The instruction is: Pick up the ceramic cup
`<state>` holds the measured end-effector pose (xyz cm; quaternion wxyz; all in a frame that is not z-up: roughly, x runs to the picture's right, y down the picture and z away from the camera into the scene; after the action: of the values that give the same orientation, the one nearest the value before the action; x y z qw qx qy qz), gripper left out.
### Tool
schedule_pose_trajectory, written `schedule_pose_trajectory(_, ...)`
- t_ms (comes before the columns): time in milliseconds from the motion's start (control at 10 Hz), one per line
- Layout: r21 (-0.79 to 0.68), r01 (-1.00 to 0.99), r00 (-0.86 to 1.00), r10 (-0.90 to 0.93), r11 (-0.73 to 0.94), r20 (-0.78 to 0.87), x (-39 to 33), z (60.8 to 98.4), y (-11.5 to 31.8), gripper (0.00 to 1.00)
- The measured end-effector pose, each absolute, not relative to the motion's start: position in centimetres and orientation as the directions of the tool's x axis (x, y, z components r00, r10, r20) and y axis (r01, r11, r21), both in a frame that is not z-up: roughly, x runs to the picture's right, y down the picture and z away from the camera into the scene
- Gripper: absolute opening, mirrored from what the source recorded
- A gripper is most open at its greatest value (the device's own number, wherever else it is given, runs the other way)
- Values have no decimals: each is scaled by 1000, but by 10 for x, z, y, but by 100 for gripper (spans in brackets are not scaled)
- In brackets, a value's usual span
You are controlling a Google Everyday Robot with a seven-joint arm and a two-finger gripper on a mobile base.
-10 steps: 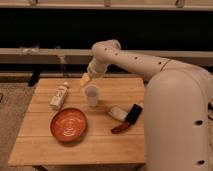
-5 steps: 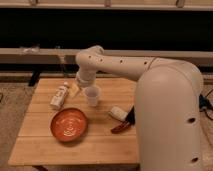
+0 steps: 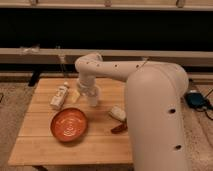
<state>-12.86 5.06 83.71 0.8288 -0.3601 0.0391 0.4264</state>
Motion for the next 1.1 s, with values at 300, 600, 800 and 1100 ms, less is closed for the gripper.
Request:
schedule_pose_trajectory(300, -558, -744, 633, 657, 368, -409, -128, 854, 61, 58)
schedule_pose_trajectory(600, -520, -765, 616, 669, 381, -416, -121, 856, 54, 28)
schedule_pose_trajectory(800, -485, -771, 618, 670, 414, -410, -116, 850, 46, 8)
schedule_pose_trajectory(1100, -424, -770, 628, 682, 476, -375, -104, 821, 11, 0)
